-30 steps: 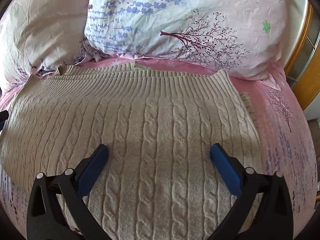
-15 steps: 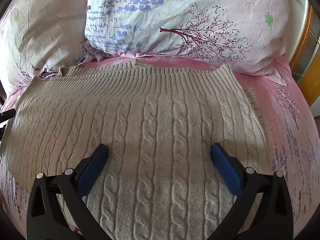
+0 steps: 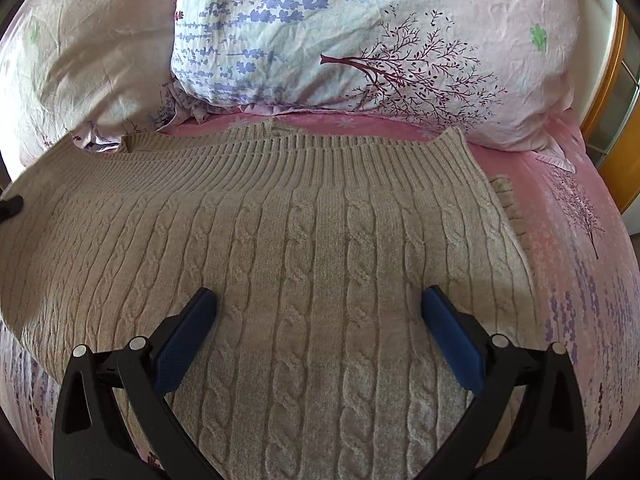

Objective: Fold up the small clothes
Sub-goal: 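Fold the held side over the sweater with the left tool and release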

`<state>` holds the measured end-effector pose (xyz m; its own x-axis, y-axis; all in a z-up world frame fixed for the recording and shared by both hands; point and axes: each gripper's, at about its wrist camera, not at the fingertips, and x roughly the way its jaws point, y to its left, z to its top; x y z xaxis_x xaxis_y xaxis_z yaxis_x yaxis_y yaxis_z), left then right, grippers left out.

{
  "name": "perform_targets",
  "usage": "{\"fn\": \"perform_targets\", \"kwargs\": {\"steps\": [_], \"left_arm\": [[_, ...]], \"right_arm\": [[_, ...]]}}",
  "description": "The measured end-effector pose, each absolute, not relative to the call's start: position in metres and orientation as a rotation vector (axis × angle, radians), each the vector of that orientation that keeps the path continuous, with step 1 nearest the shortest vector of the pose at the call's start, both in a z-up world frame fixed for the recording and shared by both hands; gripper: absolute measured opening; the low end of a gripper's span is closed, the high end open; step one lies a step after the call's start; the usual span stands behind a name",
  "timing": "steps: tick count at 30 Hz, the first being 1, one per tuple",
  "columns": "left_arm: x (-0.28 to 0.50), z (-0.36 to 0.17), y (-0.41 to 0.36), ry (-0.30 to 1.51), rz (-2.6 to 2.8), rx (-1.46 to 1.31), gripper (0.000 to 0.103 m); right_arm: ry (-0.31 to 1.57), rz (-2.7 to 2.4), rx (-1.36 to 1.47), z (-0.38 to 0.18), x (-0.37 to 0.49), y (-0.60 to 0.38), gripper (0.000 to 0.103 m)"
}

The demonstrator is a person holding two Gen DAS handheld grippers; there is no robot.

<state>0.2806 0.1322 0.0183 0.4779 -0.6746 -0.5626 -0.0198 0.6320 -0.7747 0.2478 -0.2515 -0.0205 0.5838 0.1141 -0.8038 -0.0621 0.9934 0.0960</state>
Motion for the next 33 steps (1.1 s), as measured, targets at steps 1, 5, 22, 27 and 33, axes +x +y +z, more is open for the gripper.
{"fn": "perform_targets", "kwargs": {"steps": [1, 5, 22, 27, 33], "left_arm": [[0.280, 0.024, 0.127, 1.001, -0.473, -0.803, 0.018], [0.279, 0.038, 0.103, 0.982, -0.530, -0.844, 0.018], [0.295, 0.007, -0.109, 1.193, -0.815, -0.838, 0.020], [0.297, 0.024, -0.090, 1.147, -0.980, -0.972, 0.059], [0.282, 0.062, -0.036, 0.997, -0.845, -0.762, 0.076]], "right_arm": [[0.941, 0.103, 0.059, -0.020, 0.248, -0.252, 0.102], [0.941, 0.111, 0.056, -0.020, 0.247, -0.252, 0.102], [0.826, 0.581, 0.583, 0.003, 0.219, -0.344, 0.102], [0.864, 0.660, 0.693, -0.003, 0.226, -0.346, 0.102], [0.912, 0.688, 0.814, -0.014, 0.238, -0.350, 0.102]]}}
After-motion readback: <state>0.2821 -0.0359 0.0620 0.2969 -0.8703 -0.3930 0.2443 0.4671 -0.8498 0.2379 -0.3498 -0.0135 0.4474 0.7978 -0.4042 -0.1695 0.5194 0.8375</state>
